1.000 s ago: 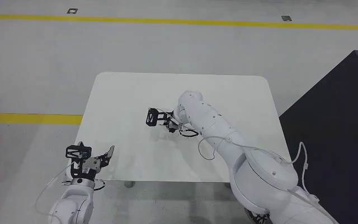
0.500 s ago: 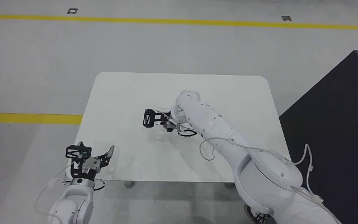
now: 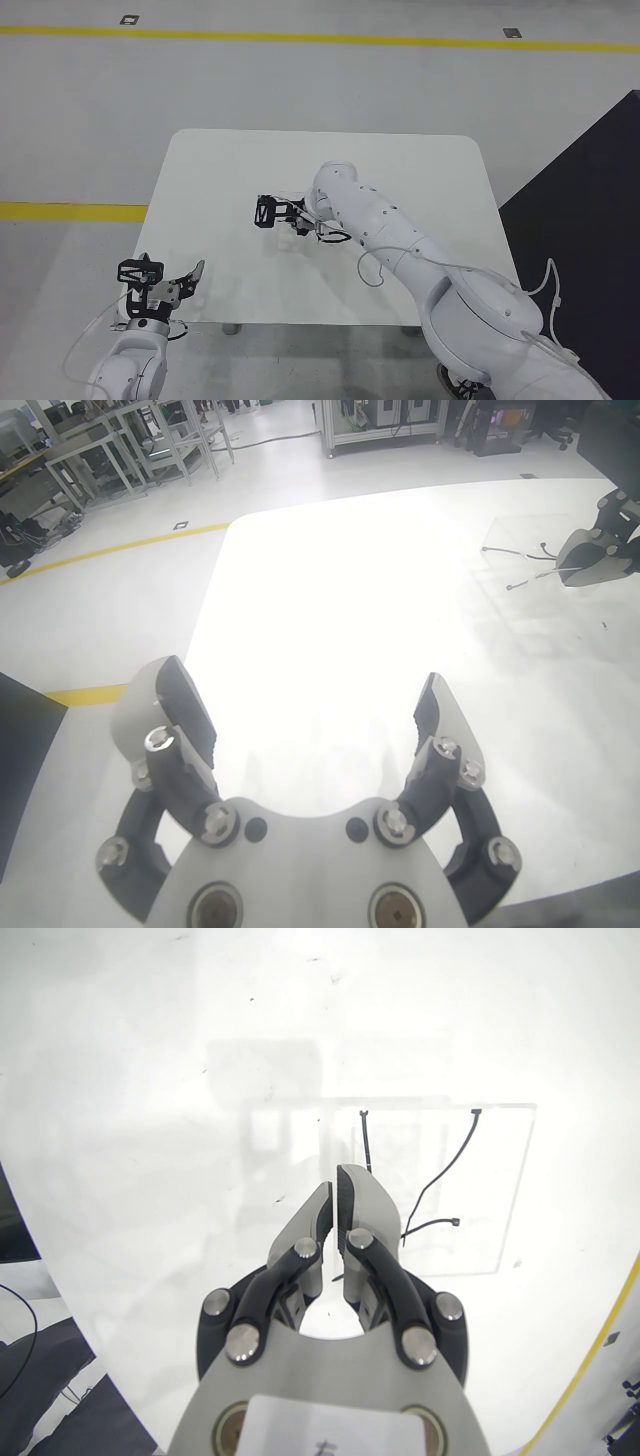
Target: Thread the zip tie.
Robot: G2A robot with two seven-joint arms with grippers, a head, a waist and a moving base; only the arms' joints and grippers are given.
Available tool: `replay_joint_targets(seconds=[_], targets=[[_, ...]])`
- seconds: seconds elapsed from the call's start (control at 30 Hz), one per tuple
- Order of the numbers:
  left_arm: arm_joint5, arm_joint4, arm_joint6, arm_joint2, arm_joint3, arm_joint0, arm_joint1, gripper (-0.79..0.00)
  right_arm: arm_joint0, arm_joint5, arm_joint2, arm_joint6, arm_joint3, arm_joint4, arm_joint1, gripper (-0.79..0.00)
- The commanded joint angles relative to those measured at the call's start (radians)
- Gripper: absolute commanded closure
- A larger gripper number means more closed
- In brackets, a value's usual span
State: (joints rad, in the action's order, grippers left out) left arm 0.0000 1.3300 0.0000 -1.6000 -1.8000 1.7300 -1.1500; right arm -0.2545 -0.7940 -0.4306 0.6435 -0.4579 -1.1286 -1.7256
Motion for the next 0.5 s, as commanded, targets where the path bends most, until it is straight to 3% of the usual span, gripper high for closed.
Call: replay_joint_targets(seconds=[0.0, 0.27, 0.47], targets=[[0.0, 0.0, 0.0, 0.0, 0.0, 0.0, 0.0, -0.785, -0.012, 0.022, 0.005, -0.011, -0.019, -0.022, 0.002, 0.0], [0.0, 0.0, 0.0, 0.0, 0.0, 0.0, 0.0, -0.785, -0.042, 0.04, -0.014, 0.017, -0.124, -0.08, 0.041, 0.0], [0.0, 0.0, 0.0, 0.0, 0.0, 0.0, 0.0, -0.785, -0.087, -0.032, -0.09, 0.013, -0.248, -0.072, 0.113, 0.0]])
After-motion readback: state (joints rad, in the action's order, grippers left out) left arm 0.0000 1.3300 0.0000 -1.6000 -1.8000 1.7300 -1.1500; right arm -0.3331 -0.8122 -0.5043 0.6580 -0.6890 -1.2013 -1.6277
